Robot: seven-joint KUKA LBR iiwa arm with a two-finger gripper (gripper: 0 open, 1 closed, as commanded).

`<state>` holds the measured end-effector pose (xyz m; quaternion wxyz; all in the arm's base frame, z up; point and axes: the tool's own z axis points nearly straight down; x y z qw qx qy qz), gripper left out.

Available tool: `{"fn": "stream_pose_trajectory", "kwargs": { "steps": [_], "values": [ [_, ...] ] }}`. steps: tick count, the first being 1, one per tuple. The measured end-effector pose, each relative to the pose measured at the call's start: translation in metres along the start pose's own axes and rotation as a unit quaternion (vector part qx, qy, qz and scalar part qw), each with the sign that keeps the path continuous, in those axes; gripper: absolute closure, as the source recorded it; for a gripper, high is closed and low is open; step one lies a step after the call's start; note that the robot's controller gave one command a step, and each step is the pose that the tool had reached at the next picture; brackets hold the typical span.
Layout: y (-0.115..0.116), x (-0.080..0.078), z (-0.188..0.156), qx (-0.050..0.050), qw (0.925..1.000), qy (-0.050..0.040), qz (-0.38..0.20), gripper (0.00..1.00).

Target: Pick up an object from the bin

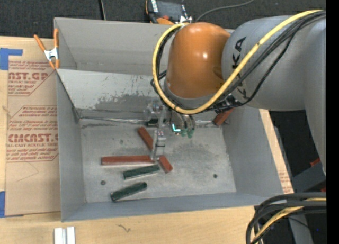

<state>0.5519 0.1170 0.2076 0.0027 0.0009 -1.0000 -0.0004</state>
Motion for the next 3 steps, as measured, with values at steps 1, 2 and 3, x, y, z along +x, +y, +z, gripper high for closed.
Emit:
{"fn": "stream_pose_trajectory", "kwargs": {
  "steps": [1, 2, 3],
  "values": [
    [0.024, 0.044, 0.128, 0.0, 0.9994, 0.0016, -0.033, 0.0],
    [0.023, 0.041, 0.123, 0.0, 0.9995, -0.0016, -0.032, 1.0],
    [0.032, 0.027, -0.018, -0.001, 0.9994, -0.0069, -0.035, 1.0]
  ]
}}
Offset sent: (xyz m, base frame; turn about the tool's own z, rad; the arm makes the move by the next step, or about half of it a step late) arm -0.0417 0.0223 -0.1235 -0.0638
